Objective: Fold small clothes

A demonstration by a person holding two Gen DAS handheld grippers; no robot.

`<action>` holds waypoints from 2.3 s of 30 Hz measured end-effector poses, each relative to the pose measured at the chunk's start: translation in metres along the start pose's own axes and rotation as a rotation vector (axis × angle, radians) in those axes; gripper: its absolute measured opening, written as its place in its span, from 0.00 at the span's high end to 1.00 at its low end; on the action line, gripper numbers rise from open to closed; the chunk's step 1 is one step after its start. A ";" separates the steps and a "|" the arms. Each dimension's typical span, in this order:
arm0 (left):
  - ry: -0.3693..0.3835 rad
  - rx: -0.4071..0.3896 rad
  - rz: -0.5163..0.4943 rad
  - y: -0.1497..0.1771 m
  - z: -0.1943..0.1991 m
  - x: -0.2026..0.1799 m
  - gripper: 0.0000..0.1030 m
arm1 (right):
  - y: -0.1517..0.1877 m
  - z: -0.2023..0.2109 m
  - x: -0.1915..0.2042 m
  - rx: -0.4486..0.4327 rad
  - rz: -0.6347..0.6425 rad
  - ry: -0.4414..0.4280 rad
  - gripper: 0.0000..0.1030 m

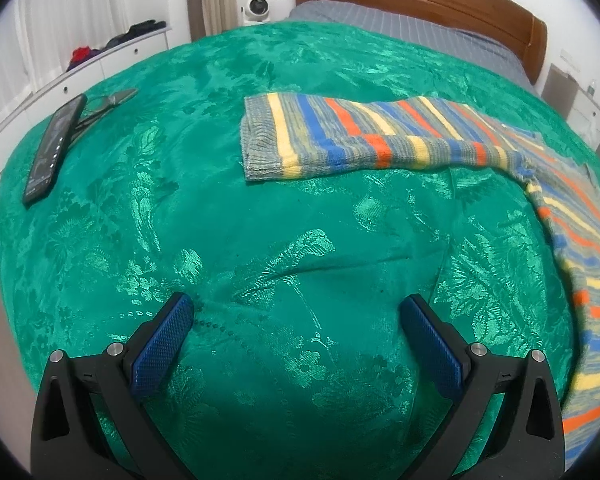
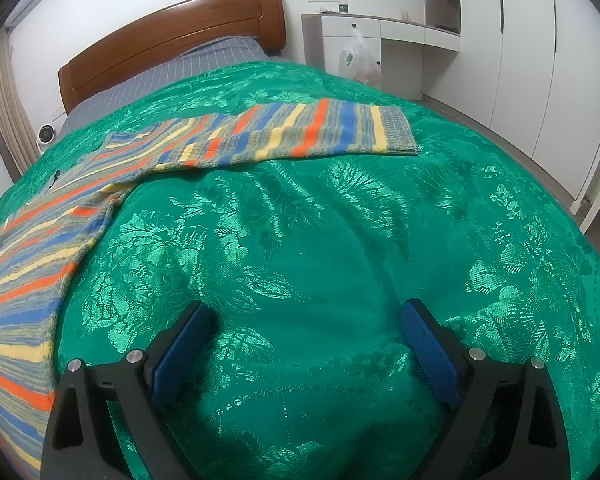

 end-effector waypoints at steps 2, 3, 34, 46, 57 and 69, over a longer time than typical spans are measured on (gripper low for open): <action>-0.004 0.002 -0.002 0.000 0.000 -0.001 0.00 | 0.000 0.000 0.000 0.000 0.000 0.000 0.07; -0.007 0.002 -0.002 0.000 0.000 -0.001 0.00 | 0.000 0.000 0.000 -0.001 0.000 0.000 0.07; -0.018 -0.015 -0.012 0.002 0.000 -0.002 0.00 | 0.000 -0.001 -0.001 -0.002 0.006 0.005 0.07; -0.018 -0.015 -0.012 0.003 0.000 -0.002 0.00 | 0.000 -0.001 -0.001 -0.003 0.007 0.005 0.07; -0.018 -0.016 -0.013 0.003 0.000 -0.002 0.00 | 0.000 -0.001 -0.001 -0.003 0.008 0.006 0.07; -0.018 -0.016 -0.013 0.003 0.000 -0.002 0.00 | 0.000 -0.001 0.000 -0.002 0.010 0.006 0.07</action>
Point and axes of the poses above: each gripper's, at about its wrist camera, not at the fingertips, and z roughly against the way its jaws point, x to its left, y to its underside, the point moved 9 cm from there along -z, roughly the way its jaws point, and after that the axes turned 2 degrees about z, right-handed, at the moved point
